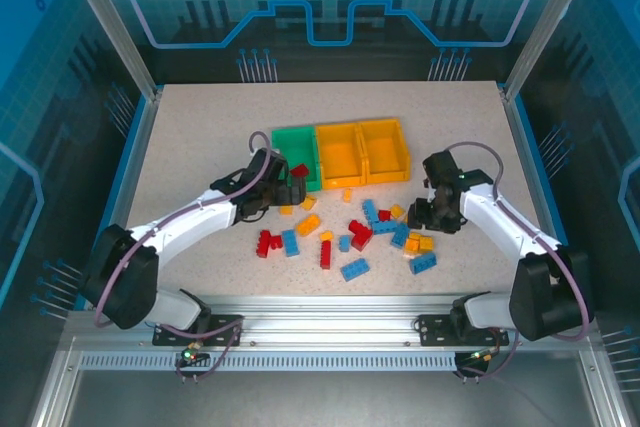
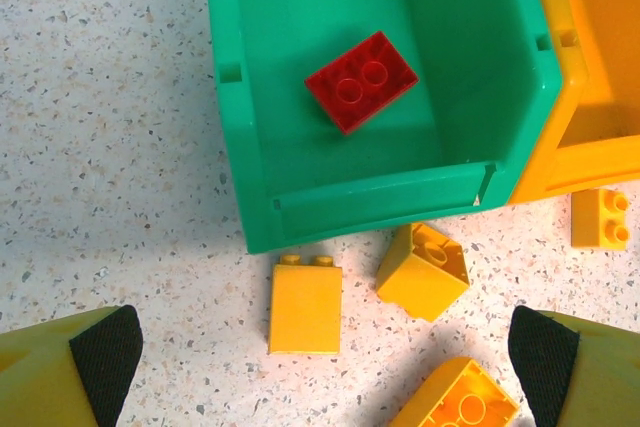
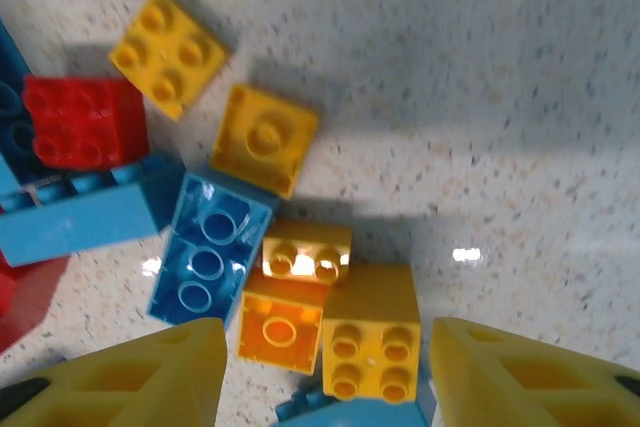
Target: Sort the legos into containers by color
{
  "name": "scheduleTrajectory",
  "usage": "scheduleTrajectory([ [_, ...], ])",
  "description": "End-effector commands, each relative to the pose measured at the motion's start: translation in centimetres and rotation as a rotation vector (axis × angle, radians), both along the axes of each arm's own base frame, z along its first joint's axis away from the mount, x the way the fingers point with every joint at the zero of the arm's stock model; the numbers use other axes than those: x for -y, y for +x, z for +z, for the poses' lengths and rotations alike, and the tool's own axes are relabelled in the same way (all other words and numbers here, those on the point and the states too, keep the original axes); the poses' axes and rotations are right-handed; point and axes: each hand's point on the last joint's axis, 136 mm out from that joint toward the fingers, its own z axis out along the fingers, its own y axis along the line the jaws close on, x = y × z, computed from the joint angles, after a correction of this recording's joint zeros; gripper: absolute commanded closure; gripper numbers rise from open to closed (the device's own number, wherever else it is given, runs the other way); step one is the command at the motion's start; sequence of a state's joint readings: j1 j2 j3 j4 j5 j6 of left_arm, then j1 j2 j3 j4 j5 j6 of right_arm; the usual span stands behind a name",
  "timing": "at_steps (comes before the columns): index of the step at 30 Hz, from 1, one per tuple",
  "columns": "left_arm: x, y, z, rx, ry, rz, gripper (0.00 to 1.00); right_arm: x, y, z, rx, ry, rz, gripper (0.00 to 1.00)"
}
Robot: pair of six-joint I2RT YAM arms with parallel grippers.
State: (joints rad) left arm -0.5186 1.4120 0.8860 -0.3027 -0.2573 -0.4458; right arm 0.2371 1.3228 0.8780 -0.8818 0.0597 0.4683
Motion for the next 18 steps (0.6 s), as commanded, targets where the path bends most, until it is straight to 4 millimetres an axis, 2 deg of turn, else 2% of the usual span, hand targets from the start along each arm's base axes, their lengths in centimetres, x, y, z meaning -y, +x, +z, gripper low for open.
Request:
scheduleTrajectory([
  [1,0.3,-0.5,0.5,0.028,-0.032,-0.008,0.01,0.5,-2.9,-1.2,-0.092,-0.021,-0.033,0.48],
  [3,0.2,-0.8,0.5,0.027,-0.037,-0.010,0.01,0.3,-3.5,-1.6,-0.098,-0.020,-0.027,0.51],
  [7,0.0,-1.2,0.6,0.033,-0.041,-0.005,0.01,0.4,-4.3,-2.3,-0.115,-0.035,-0.015,0.50],
  [11,-0.2,-1.5,0.6,0.034,-0.047,0.002,0.01,0.5,-4.0,-2.5,-0.110,-0.046,-0.019,0.50],
  [18,-0.4,-1.8,0.4,0.029,-0.059,0.015,0.01,0.5,-3.4,-4.1,-0.137,-0.069,0.010,0.58],
])
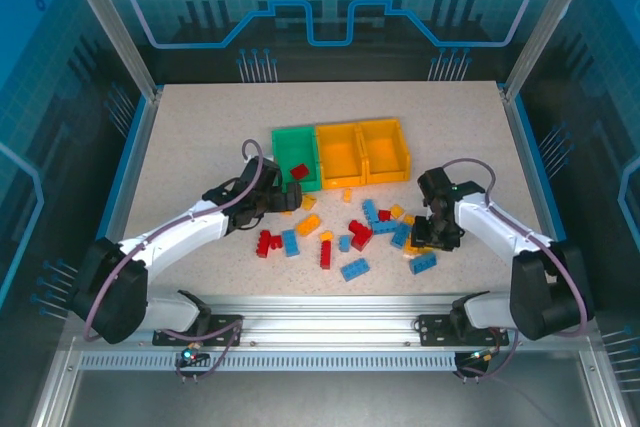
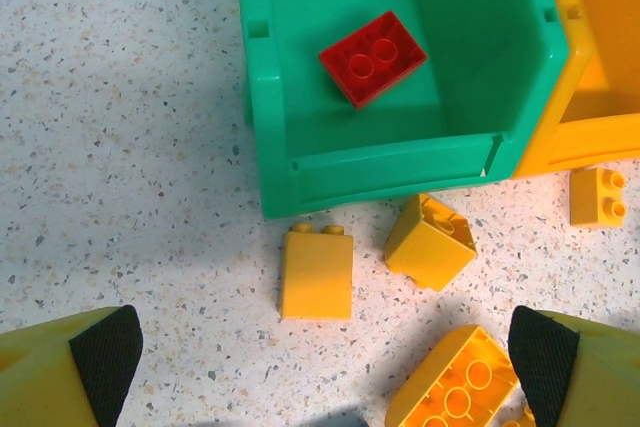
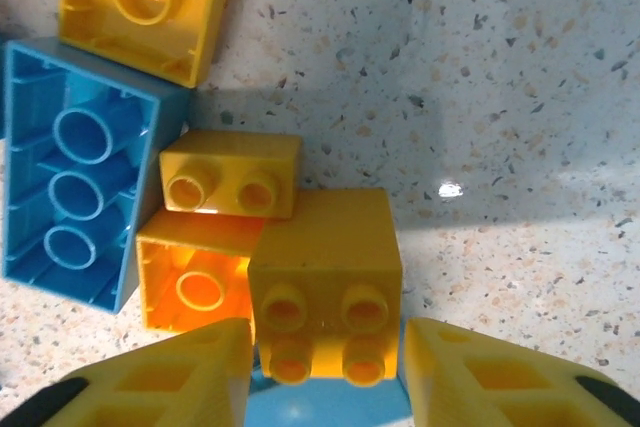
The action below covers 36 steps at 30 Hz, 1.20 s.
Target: Sort the legos into containers by color
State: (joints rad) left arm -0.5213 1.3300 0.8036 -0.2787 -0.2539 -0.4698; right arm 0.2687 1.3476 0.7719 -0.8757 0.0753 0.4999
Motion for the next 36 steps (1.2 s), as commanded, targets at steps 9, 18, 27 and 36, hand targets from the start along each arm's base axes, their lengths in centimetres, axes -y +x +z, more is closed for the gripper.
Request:
scheduleTrajectory([
  [9,-0.1,-0.5,0.1,0.003,-0.018,0.013,0.01,0.0,1.1,1.4,0.079,-0.031,0.026,0.76],
  [18,0.0,-0.8,-0.3,-0.012,-0.014,0.013,0.01,-2.2,6.8,8.9,0.332,0.084,0.057,0.78],
  [27,-0.5,-2.6,-1.4,-0.052,0.035,0.005,0.01,-6.4,18.3,11.7,0.502,0.217,0.089,0.78],
  [36,-2.7,-6.1,-4.1,-0.180,0.048,0.124,0.01,-6.9,25.5,8.4,0.467,0.144,0.052,0.76],
])
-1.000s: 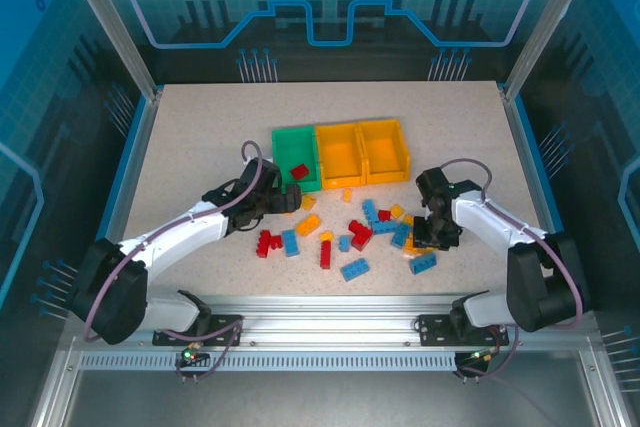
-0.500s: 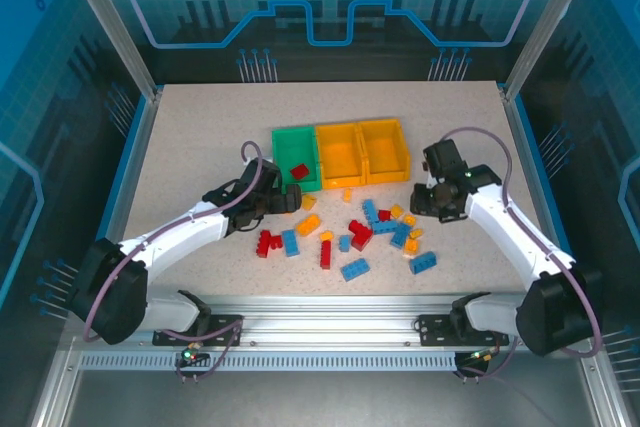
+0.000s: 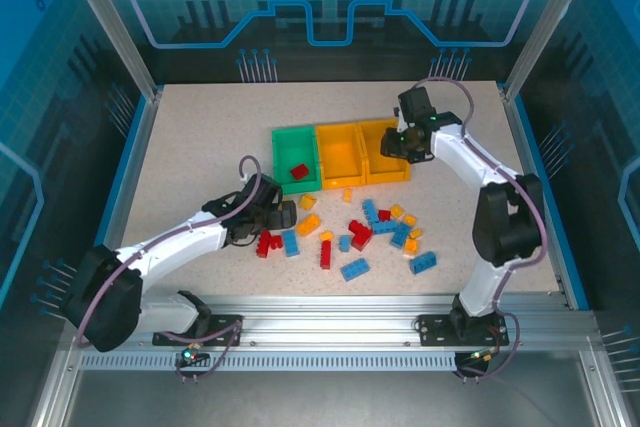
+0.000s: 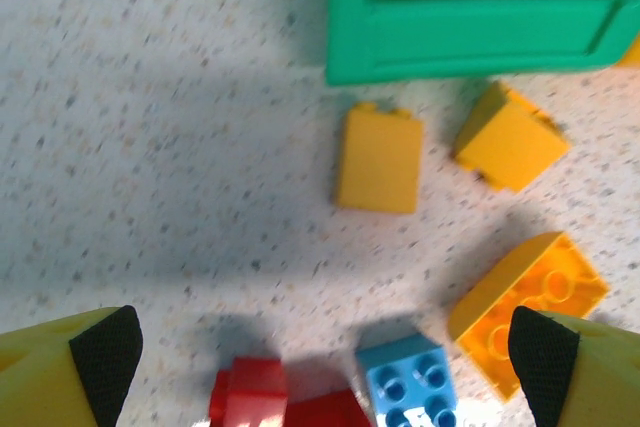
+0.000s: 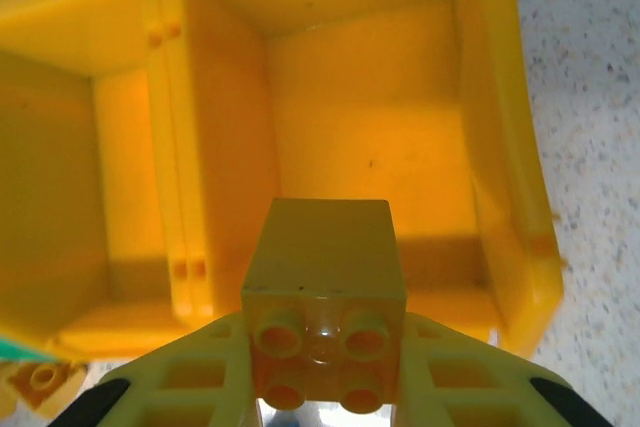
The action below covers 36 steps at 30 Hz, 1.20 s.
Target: Sort the legos into containers by color
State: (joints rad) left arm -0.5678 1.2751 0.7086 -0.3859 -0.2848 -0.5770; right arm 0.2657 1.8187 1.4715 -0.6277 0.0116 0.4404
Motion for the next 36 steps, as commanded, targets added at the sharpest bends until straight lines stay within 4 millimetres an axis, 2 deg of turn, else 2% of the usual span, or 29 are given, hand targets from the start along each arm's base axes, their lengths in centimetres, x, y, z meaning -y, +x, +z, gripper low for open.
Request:
scheduleTrajectory([
  [1,-1.4,-2.0,-1.1,-0.067,0.020,0.077,0.01,0.5,2.3,-0.5,0.012,-0.021,-0.028,0.76],
  [5,-1.0,-2.3,-1.6,-0.080,-0.004,0.067,0.01,-0.1,3.4,-1.9,-0.016,-0.030,-0.019,0.74],
  [8,-1.4,-2.8,-1.6,-0.090,0.010,0.072,0.01,-0.4,3.6,-2.5,-0.031,-0.033,-0.011,0.68],
  [12,-1.9,-3.8,-2.3,-0.117,0.010,0.099,0.05,-0.5,3.6,-3.0,-0.048,-0.036,-0.014,0.51],
  [14,-2.1,-4.2,-2.7,-0.130,0.002,0.112,0.07,-0.6,3.5,-3.1,-0.049,-0.033,-0.013,0.36],
  [15,-2.2,-4.5,-2.8,-0.135,0.000,0.119,0.08,-0.7,3.5,-3.0,-0.049,-0.031,-0.012,0.33],
  [18,-2.4,-5.0,-3.1,-0.139,-0.008,0.135,0.12,-1.1,3.4,-2.7,-0.043,-0.021,-0.002,0.32],
  [26,-3.1,-6.0,-3.6,-0.143,-0.019,0.162,0.19,-2.1,3.0,-0.1,0.004,0.012,0.019,0.27],
  [36,-2.4,-5.5,-4.3,-0.137,-0.036,0.149,0.20,-2.0,2.6,0.1,0.001,0.009,0.016,0.26],
])
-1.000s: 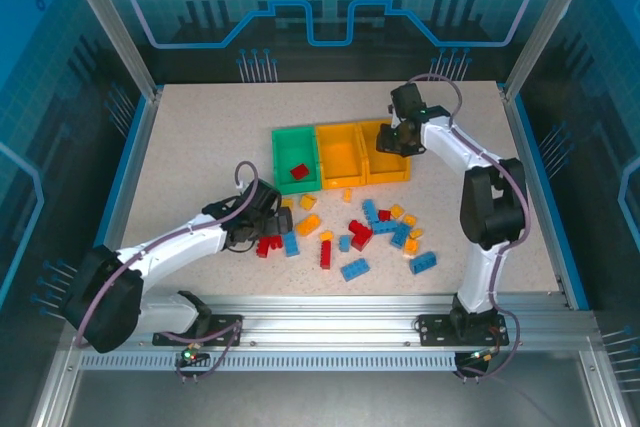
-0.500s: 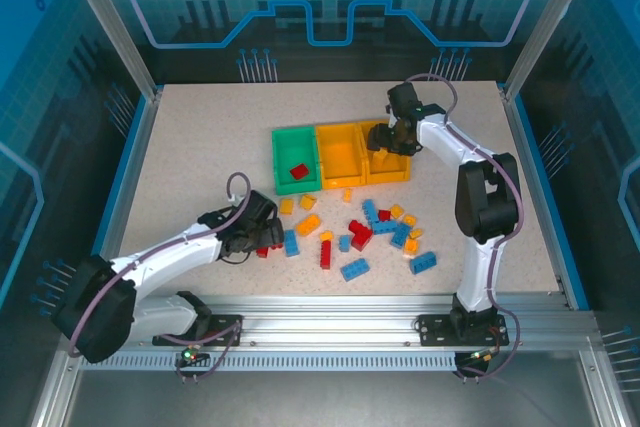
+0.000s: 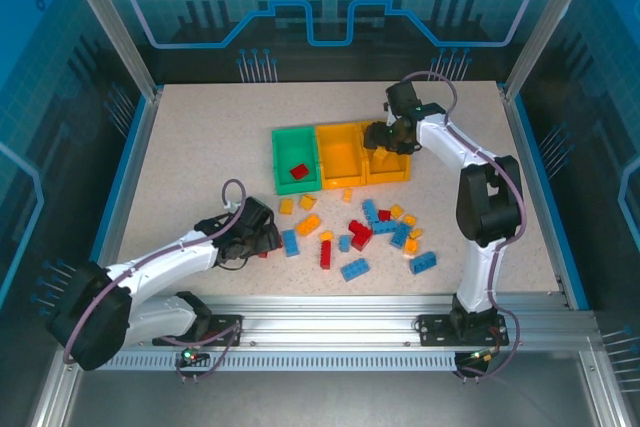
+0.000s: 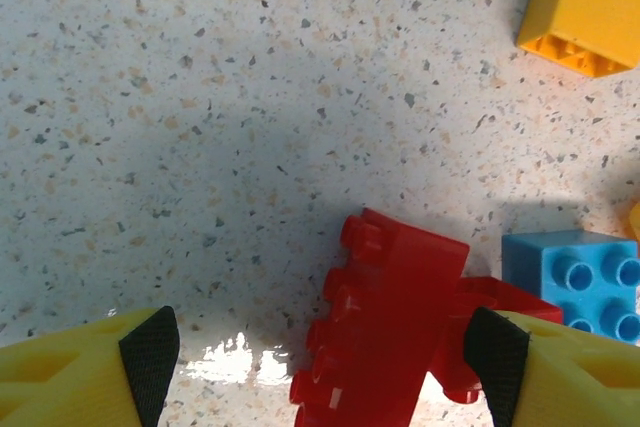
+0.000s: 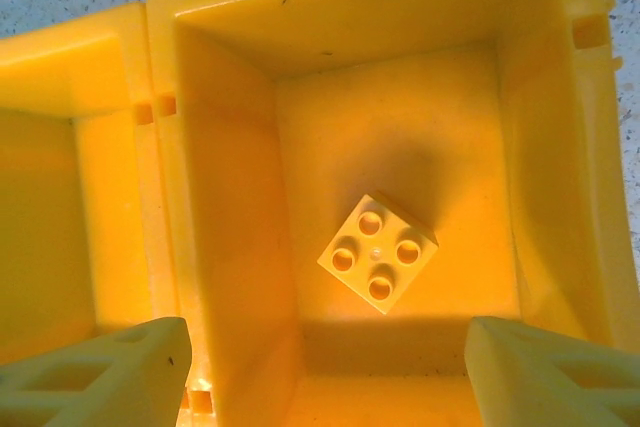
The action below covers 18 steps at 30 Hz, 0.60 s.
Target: Sort the legos into containers by color
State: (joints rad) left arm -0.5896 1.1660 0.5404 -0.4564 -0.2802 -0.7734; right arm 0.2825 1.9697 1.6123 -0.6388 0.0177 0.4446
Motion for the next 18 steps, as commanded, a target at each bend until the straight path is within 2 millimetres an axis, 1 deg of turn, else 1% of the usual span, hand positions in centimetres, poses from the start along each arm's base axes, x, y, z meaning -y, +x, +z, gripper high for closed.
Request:
scheduleTrajectory([
  [1,0.4,0.0,-0.5,-0.010,-0.006,0.003,0.20,-0.4,-0.5,1.9,0.021,0.018,0.007,0.26],
  [4,0.5,0.4,-0.6,-0.013,0.002,0.003,0.23,-0.2,-0.7,1.9,0.021,0.013,0.003,0.26],
  [8,0.9,0.8,-1.1,-0.020,0.002,-0.003,0.34,-0.1,-1.0,2.2,0.025,0.008,0.006,0.26],
  [10,0.9,0.9,-1.3,-0.026,0.003,0.005,0.36,0.1,-1.2,2.3,0.026,0.001,0.011,0.26],
  [15,0.8,1.0,-1.0,-0.012,0.001,0.011,0.48,0.5,-1.8,2.4,0.027,-0.015,0.014,0.26],
  [18,0.7,1.1,-0.9,-0.007,0.008,0.015,0.50,0.6,-2.1,2.3,0.027,-0.019,0.013,0.26],
])
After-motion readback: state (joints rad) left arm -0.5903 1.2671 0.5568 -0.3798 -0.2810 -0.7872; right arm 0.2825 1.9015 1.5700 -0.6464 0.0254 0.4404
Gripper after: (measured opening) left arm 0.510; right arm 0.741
